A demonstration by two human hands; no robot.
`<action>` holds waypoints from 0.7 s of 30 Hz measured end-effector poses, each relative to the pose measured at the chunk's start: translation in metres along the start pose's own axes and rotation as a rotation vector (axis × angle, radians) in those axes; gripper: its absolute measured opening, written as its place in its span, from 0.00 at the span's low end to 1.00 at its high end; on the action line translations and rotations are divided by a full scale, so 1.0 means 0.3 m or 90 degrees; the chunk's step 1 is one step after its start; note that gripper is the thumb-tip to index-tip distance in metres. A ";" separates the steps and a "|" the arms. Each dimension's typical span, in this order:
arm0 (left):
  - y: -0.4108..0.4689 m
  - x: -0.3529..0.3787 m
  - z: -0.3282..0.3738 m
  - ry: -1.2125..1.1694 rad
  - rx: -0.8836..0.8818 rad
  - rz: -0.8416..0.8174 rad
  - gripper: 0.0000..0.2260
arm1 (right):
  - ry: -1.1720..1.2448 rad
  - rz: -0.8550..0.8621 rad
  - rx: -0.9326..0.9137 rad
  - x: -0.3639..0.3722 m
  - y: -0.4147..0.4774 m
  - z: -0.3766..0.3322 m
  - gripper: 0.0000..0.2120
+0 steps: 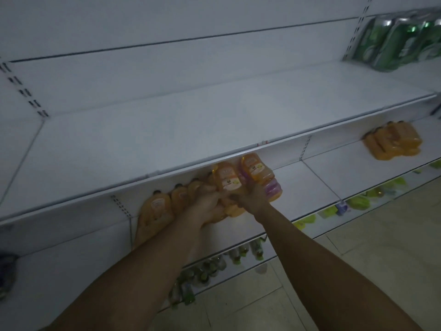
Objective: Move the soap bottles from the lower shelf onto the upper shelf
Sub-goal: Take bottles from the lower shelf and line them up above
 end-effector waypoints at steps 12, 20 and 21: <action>-0.728 -0.510 -0.222 0.097 0.239 0.071 0.17 | 0.001 -0.221 -0.089 0.438 -0.681 -0.189 0.27; -1.215 -0.964 -0.221 0.047 0.350 0.285 0.21 | 0.079 -0.395 -0.203 0.822 -0.960 -0.525 0.24; -1.269 -1.018 -0.198 0.034 0.374 0.306 0.21 | 0.082 -0.408 -0.227 0.867 -0.977 -0.595 0.24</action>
Point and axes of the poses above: each hand's wrist, its own y-axis towards the middle knuckle, its own x-axis out of the palm, z = x × y, the point moved 9 cm from there along y, towards the middle knuckle, and after that the axes turned 3 degrees about -x, right-handed, at the moved point
